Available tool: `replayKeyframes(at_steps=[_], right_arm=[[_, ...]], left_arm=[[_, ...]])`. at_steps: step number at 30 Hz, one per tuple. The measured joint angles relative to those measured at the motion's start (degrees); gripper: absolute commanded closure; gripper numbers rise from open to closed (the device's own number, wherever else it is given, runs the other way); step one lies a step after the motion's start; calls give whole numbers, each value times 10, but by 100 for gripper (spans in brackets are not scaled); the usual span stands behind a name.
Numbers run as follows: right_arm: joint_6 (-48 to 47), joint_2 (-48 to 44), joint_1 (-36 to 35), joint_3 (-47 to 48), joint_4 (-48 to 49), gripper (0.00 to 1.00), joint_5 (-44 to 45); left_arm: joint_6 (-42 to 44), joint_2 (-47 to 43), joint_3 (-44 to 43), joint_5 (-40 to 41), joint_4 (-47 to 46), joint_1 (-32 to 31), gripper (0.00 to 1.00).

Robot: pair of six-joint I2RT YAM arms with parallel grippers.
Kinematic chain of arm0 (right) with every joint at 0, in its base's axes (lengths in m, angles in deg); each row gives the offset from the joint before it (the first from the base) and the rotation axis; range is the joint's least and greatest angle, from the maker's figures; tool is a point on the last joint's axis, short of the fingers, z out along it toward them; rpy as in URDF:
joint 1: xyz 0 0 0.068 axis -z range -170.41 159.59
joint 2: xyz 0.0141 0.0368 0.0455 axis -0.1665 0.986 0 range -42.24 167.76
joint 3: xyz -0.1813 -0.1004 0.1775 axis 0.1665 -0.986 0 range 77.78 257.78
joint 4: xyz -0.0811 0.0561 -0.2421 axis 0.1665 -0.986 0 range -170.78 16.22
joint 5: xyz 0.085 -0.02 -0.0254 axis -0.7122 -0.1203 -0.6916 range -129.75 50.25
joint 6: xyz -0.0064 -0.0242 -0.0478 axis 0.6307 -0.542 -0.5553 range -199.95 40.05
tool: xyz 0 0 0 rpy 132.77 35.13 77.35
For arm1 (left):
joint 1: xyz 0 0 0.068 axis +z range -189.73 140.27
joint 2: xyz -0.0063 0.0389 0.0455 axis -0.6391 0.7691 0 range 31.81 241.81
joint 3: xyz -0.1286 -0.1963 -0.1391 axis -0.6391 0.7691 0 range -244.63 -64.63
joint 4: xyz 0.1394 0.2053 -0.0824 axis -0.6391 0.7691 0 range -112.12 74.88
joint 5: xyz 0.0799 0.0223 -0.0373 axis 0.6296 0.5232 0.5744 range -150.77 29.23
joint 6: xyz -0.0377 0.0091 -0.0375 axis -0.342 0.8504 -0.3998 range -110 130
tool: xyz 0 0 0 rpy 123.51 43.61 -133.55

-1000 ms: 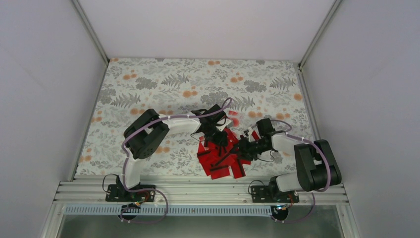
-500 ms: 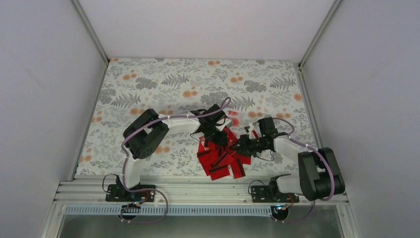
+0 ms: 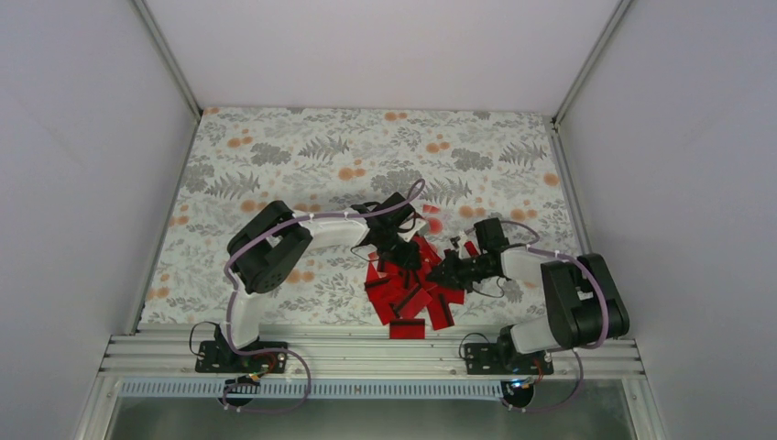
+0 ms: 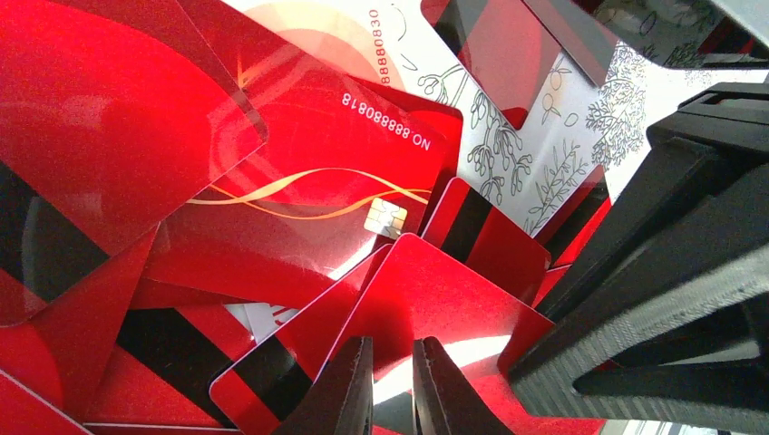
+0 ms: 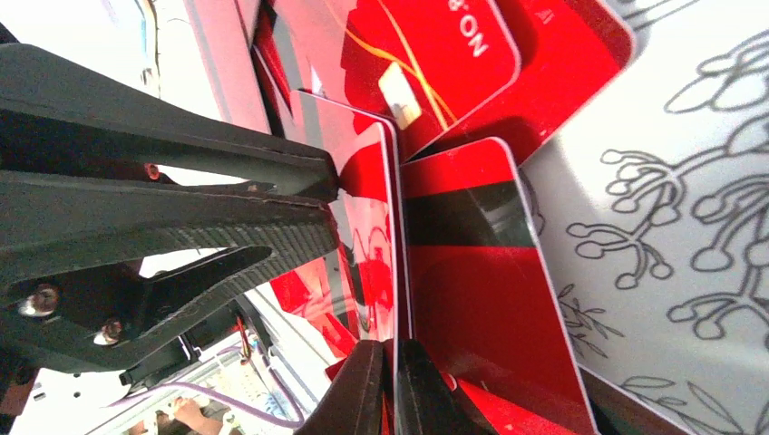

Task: Put the credit cards into the card holder

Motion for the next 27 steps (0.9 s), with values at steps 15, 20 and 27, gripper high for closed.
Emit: replayKeyframes(at_steps=[15,20,27], right_arm=[[-17,14,0,55,-18,96,7],[-23,10,0,90,-35,96,26],[-26,10,10,163,-65,96,35]], left_arm=[[-21,-26,3,35,34,30,64],[-24,-48,-10,57,66,49,54],[-37,-108,-36,71,82,78,37]])
